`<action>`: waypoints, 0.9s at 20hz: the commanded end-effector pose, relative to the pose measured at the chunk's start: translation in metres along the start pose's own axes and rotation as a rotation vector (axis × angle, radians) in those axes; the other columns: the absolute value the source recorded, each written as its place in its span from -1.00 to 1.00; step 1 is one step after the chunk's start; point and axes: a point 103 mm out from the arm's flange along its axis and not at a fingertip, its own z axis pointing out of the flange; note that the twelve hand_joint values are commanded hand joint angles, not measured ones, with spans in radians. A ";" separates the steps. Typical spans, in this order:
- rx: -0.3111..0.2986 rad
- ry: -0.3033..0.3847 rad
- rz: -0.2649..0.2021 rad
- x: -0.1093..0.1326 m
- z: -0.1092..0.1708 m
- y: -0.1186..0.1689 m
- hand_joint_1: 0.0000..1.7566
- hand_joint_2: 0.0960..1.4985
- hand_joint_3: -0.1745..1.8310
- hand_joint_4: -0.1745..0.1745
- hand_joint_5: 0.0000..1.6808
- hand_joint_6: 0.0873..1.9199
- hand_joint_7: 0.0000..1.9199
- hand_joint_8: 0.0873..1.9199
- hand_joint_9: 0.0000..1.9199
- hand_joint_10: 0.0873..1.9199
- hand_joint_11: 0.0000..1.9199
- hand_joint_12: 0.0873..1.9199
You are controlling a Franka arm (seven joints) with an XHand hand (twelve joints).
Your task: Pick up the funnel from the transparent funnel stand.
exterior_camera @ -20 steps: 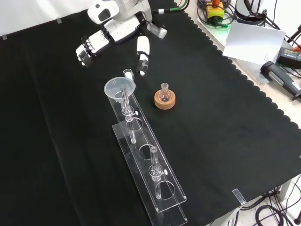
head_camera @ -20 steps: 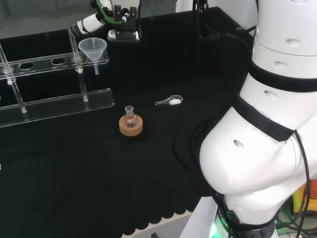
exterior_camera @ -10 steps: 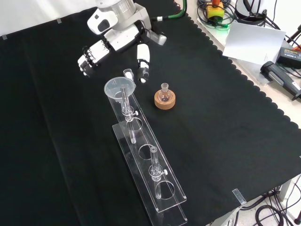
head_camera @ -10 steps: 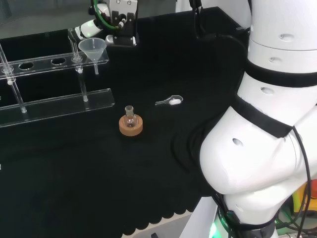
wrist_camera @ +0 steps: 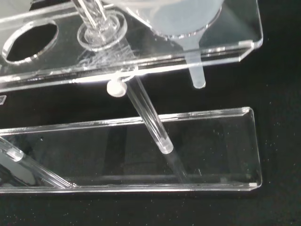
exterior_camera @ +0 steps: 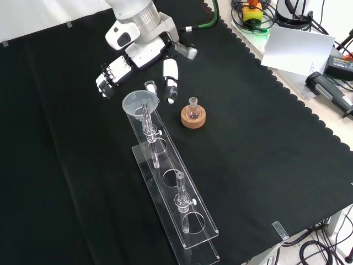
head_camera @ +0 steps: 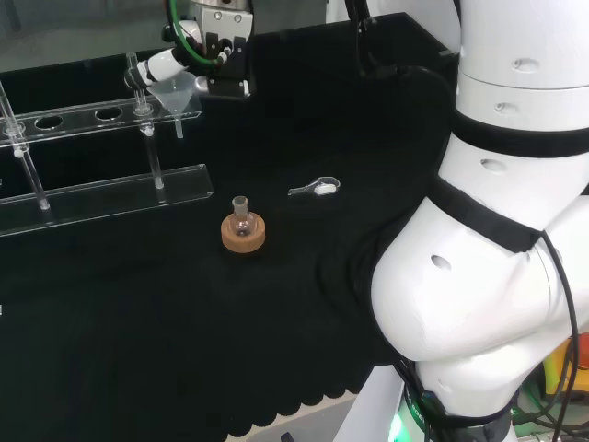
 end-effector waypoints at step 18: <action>0.019 0.011 0.009 -0.020 0.011 0.008 -0.48 -0.18 -0.79 -0.57 -1.00 -1.00 -0.94 -1.00 -1.00 -1.00 -1.00 -1.00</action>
